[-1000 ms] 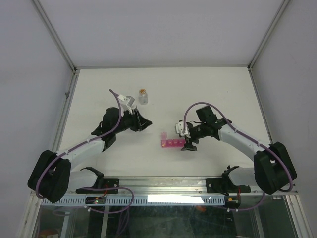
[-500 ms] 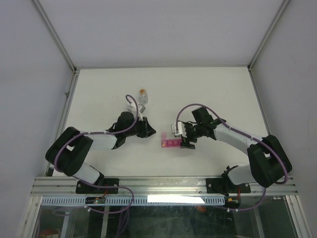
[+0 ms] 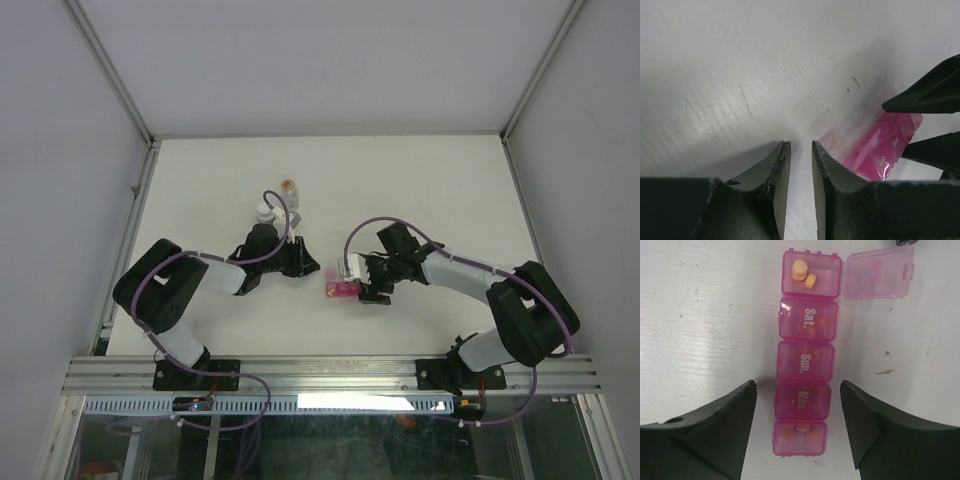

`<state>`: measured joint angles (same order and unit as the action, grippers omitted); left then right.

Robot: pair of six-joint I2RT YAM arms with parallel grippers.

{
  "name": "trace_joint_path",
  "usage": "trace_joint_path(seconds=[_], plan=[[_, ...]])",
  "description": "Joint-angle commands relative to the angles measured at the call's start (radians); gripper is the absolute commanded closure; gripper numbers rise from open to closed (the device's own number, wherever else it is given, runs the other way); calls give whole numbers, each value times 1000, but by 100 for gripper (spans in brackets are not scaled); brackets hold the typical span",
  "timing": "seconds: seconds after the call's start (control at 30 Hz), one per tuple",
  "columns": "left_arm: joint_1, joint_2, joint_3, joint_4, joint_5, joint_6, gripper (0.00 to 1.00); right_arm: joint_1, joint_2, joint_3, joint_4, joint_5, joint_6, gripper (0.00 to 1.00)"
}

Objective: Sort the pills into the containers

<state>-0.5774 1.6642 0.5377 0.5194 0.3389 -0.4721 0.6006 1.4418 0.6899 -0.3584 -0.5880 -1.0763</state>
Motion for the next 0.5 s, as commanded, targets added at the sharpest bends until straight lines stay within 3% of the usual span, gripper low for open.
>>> trace_joint_path(seconds=[0.0, 0.47], plan=[[-15, 25, 43, 89, 47, -16, 75, 14, 7, 8, 43, 19, 10, 31], [-39, 52, 54, 141, 88, -38, 75, 36, 45, 26, 39, 58, 22, 45]])
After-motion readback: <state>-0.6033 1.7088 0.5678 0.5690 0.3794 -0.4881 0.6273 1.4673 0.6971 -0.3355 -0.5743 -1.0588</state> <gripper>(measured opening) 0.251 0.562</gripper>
